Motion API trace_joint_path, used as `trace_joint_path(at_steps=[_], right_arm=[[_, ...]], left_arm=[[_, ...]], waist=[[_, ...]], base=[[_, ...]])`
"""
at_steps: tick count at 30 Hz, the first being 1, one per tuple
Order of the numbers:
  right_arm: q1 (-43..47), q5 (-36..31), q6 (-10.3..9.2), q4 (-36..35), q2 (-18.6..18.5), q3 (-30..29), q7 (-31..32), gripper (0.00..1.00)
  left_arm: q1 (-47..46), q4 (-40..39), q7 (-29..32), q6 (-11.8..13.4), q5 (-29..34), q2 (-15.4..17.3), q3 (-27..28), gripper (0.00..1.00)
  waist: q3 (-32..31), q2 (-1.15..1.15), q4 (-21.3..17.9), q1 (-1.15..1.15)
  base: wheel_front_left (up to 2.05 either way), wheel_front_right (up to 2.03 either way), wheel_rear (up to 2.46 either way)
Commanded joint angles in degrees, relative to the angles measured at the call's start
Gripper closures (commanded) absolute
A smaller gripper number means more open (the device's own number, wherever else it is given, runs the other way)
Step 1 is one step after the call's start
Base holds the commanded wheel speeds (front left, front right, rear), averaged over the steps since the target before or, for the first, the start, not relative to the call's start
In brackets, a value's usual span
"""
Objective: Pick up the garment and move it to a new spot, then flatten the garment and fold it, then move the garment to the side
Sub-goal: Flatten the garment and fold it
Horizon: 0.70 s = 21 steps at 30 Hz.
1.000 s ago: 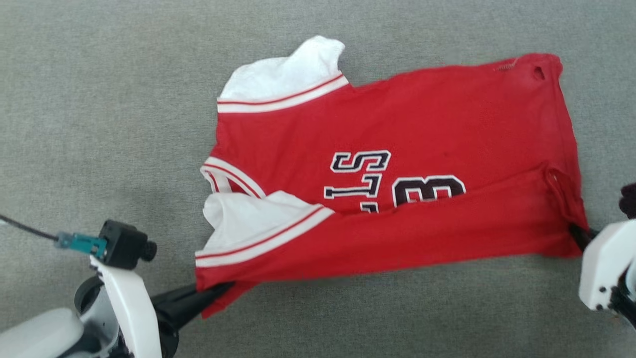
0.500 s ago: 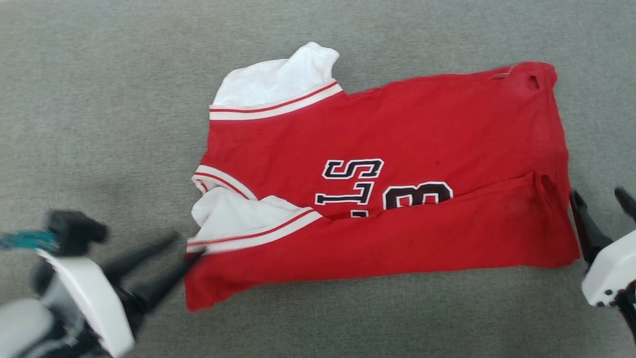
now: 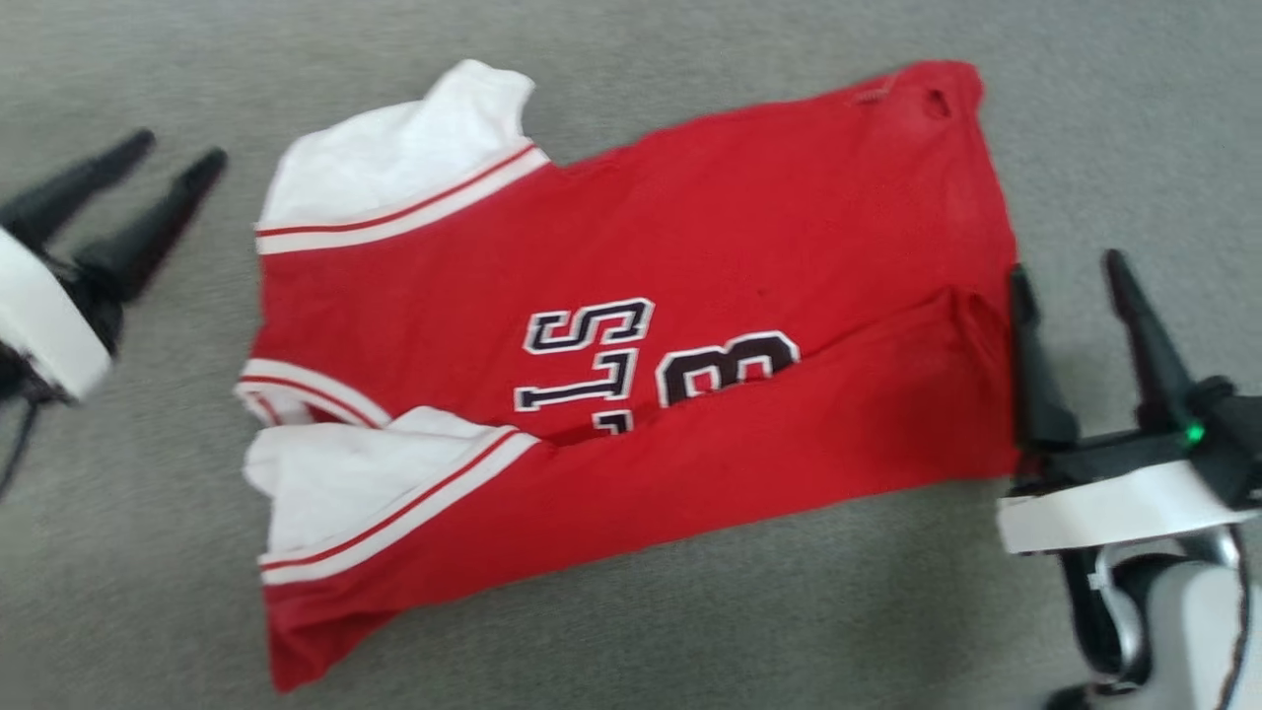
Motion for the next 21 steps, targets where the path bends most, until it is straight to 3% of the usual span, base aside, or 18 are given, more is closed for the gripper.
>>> trace_joint_path(at_steps=[1,11,16,18,19,21], right_arm=[[-0.66,0.53,-0.02,0.66,0.35,0.66,-1.04,0.0],[-0.7,4.49,-0.02,7.1,0.84,4.2,-5.72,0.0],[-0.48,5.31,-0.02,8.13,0.86,4.7,-6.65,0.0],[-1.11,5.16,-0.02,8.55,0.86,5.17,-6.86,0.0],[-1.69,4.84,-0.02,8.73,0.85,5.31,-6.71,0.0],[-3.53,2.98,-0.02,8.87,0.84,5.45,-5.49,0.0]], left_arm=[[-1.89,1.42,1.94,0.13,0.03,-0.27,-0.2,0.0],[-10.28,10.66,28.2,0.13,-6.88,-0.61,-4.42,0.0],[-11.22,10.7,33.06,0.13,-8.15,-1.3,-5.14,0.0],[-11.4,11.02,34.05,0.13,-9.08,-1.82,-4.95,0.81],[-11.44,10.58,34.52,0.13,-8.91,-2.01,-5.18,1.0],[-11.94,9.99,33.66,0.14,-7.99,-2.09,-4.98,1.0]], waist=[[2.22,0.0,-3.15,0.0],[5.04,0.0,-9.64,0.0],[5.41,0.0,-10.02,0.0],[5.55,0.0,-9.9,0.0],[5.63,0.0,-9.76,0.0],[5.79,0.0,-9.46,0.0]], base=[[0.0,0.0,0.0],[0.0,0.0,0.0],[0.0,0.0,0.0],[0.0,0.0,0.0],[0.0,0.0,0.0],[0.0,0.0,0.0]])
